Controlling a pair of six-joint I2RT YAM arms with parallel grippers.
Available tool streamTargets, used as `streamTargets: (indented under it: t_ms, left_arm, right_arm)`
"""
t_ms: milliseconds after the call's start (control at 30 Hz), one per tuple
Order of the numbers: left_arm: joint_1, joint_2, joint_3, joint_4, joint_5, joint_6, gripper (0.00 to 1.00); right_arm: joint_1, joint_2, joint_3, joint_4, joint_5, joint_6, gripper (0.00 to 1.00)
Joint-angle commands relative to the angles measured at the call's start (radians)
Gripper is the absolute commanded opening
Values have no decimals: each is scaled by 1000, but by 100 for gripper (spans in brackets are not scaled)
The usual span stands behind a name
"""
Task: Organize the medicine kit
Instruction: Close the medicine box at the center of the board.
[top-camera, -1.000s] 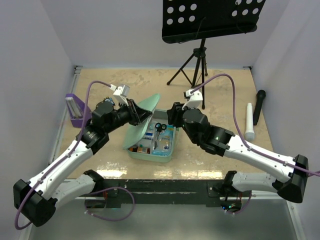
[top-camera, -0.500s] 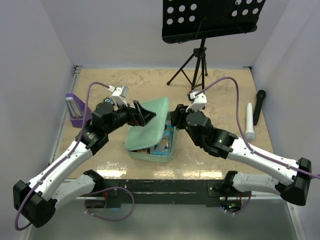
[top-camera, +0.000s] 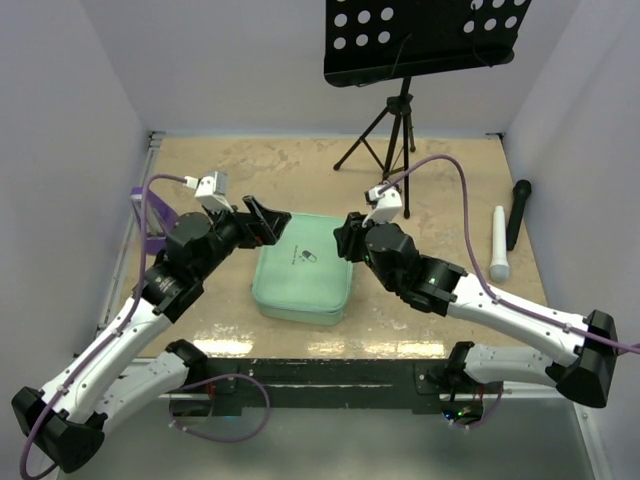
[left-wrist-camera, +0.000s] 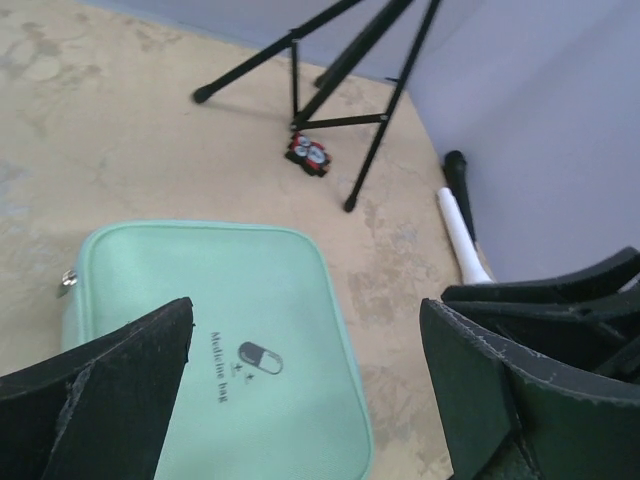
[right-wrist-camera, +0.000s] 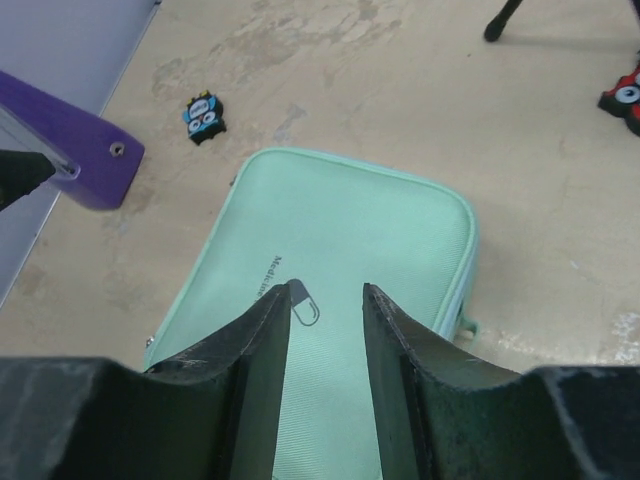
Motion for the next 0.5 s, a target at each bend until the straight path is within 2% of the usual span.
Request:
streamTargets:
  t_ms: [0, 167, 233, 300, 467]
  left_arm:
    - [6, 0, -56, -143, -234, -73, 100]
    - [16, -43, -165, -111, -220, -95, 100]
    - [20, -58, -194, -80, -199, -86, 97]
    - [23, -69, -214, -54, -171, -72, 96]
    - [34, -109, -281, -17, -181, -84, 95]
  right_arm:
    - [-14, 76, -25, 102, -174, -16, 38]
    - [-42, 129, -72, 180, -295, -13, 37]
    - [-48, 154, -86, 193, -326, -13, 34]
    - [-51, 172, -104, 203, -344, -12, 30]
    - [-77, 206, -141, 210, -360, 10, 29]
